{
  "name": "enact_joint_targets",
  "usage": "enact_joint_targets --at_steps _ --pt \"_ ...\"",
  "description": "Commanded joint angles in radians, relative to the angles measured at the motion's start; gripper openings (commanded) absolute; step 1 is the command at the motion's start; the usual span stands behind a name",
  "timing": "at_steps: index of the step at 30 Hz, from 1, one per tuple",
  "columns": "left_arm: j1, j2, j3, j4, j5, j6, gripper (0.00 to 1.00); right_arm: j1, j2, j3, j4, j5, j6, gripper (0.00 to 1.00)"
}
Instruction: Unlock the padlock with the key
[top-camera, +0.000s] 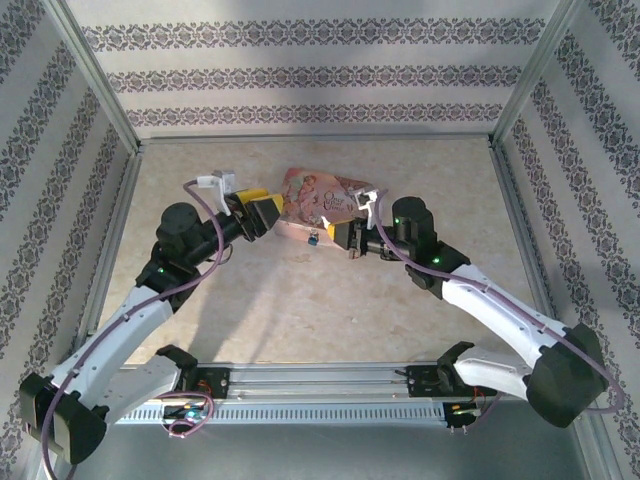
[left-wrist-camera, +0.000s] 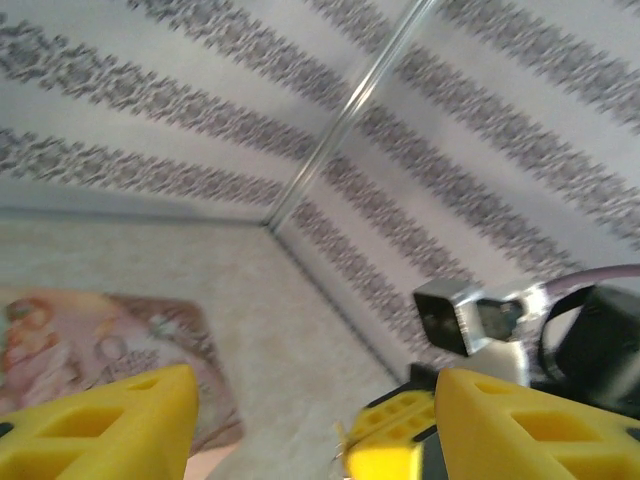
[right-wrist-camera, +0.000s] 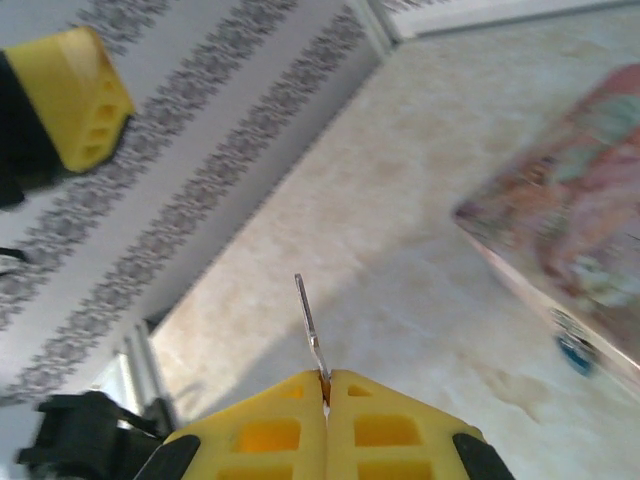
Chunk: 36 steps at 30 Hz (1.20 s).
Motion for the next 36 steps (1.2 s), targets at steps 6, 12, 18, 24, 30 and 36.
enact_joint_targets --at_steps 6,12,18,24,30,36 --pt "-0.065 0.212 0.104 -0.274 -0.103 0.238 0.67 -0.15 -0.099 -0.003 -0.377 0.2 -0.109 0.0" --pt "-0.195 0.487 0.322 -0.418 -0.198 0.376 0.68 -0.286 -0.172 0.01 -0.573 0.319 -0.107 0.0" --pt "-0.274 0.725 0.521 -0.449 -0.182 0.401 0.68 -0.361 -0.251 0.016 -0.686 0.387 -0.098 0.0" --pt "-0.326 0.946 0.747 -0.582 -0.197 0.412 0.67 -0.37 -0.289 0.018 -0.74 0.387 -0.097 0.0" --pt "-0.347 1.072 0.855 -0.65 -0.217 0.409 0.67 -0.373 -0.292 0.016 -0.743 0.369 -0.098 0.0" --pt "-0.347 1.107 0.854 -0.68 -0.196 0.399 0.67 -0.373 -0.284 0.019 -0.743 0.361 -0.095 0.0"
